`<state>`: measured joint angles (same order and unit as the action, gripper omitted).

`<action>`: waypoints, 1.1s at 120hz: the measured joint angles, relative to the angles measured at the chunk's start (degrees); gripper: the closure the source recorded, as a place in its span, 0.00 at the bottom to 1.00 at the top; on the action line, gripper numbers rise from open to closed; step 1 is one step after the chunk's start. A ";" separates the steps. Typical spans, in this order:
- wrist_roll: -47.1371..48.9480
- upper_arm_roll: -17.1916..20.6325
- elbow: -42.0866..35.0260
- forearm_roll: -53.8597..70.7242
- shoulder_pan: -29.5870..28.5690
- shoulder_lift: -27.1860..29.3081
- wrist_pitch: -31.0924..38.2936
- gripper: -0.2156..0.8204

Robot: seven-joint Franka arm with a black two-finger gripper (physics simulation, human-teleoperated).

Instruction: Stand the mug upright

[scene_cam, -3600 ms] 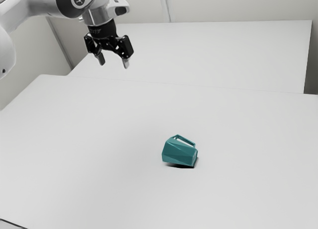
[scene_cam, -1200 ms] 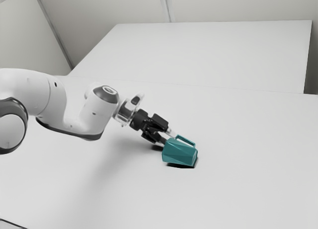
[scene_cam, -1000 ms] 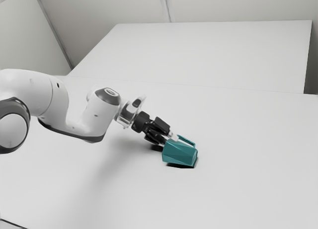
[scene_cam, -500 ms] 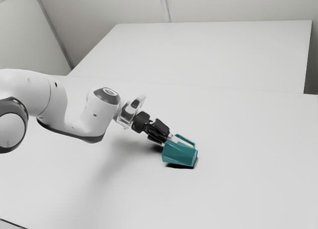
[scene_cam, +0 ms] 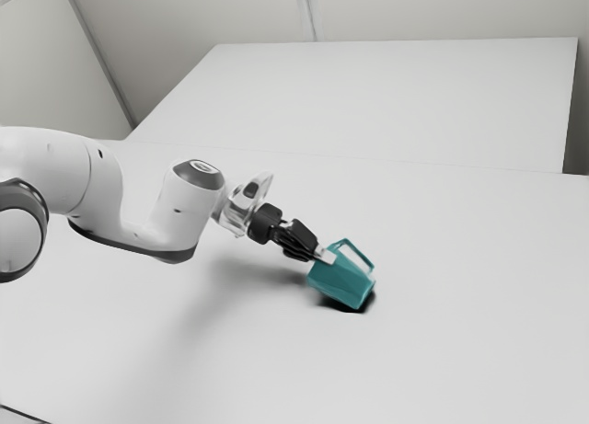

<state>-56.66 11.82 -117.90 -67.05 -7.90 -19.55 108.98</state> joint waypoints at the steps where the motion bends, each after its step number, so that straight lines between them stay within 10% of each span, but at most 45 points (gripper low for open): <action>1: -0.03 0.02 0.00 0.00 0.00 0.00 -0.02 0.91; 49: 3.03 0.31 3.92 7.48 0.16 3.63 -1.27 0.94; 132: 29.59 0.51 3.05 65.07 0.27 15.57 5.60 0.94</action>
<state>-27.06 12.34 -114.84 -1.98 -7.64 -3.98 114.59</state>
